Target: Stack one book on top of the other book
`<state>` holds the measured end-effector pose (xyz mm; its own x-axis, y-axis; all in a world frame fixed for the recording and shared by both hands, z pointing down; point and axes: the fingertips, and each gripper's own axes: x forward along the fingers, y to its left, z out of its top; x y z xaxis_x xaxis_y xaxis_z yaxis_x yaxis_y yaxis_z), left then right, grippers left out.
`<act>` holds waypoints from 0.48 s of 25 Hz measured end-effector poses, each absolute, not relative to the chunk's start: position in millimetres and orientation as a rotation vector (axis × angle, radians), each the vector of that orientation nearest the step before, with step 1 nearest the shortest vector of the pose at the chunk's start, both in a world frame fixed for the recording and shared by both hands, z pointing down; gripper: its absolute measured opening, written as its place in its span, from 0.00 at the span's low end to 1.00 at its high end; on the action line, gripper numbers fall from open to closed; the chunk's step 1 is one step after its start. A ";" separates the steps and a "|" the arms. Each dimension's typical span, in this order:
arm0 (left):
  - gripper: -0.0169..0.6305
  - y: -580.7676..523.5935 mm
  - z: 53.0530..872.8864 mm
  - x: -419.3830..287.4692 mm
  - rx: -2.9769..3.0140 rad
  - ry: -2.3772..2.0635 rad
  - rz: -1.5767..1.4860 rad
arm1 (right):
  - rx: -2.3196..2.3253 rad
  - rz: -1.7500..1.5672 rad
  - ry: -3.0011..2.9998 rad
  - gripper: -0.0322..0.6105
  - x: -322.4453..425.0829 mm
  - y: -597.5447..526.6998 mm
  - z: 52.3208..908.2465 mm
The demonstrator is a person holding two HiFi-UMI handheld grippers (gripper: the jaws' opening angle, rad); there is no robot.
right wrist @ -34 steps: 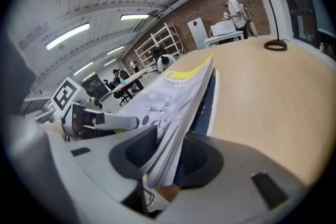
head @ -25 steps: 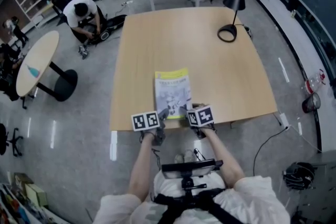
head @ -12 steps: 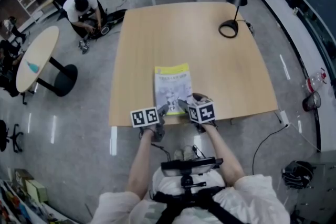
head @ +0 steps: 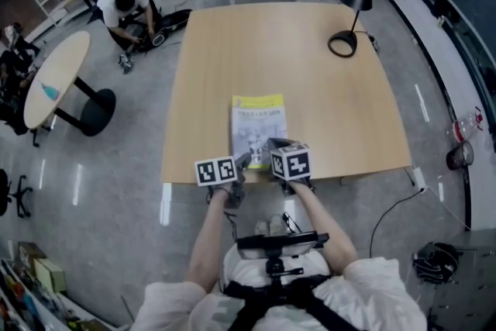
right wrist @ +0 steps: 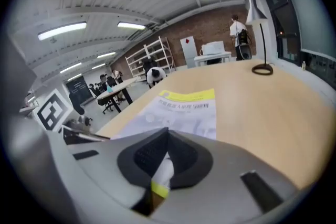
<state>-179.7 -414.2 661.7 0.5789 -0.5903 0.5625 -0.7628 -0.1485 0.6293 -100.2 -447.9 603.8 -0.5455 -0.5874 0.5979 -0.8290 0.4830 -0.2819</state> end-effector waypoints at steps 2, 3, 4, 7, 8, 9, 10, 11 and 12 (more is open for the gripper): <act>0.18 -413.6 661.2 -178.6 1.844 -1.100 0.225 | 1.127 0.827 -2.238 0.05 -103.1 -440.1 626.0; 0.18 -413.6 660.7 -179.1 1.844 -1.104 0.229 | 1.112 0.849 -2.206 0.05 -104.1 -438.5 633.9; 0.18 -413.9 660.1 -180.1 1.843 -1.114 0.239 | 1.101 0.869 -2.181 0.05 -105.2 -438.7 638.3; 0.18 -415.0 659.8 -183.1 1.842 -1.167 0.294 | 1.057 0.950 -2.141 0.05 -108.5 -441.9 642.0; 0.19 -414.7 660.0 -182.9 1.847 -1.180 0.314 | 1.049 0.971 -2.140 0.05 -108.1 -442.0 642.2; 0.20 -414.2 660.3 -182.2 1.852 -1.186 0.331 | 1.048 0.980 -2.143 0.05 -107.3 -441.4 642.2; 0.20 -413.9 660.5 -181.7 1.855 -1.185 0.344 | 1.052 0.975 -2.146 0.05 -106.7 -440.6 641.9; 0.21 -413.8 660.5 -181.8 1.856 -1.183 0.354 | 1.060 0.959 -2.147 0.05 -106.9 -439.9 641.6; 0.21 -413.9 660.2 -182.6 1.856 -1.186 0.365 | 1.066 0.939 -2.147 0.04 -107.8 -439.3 641.5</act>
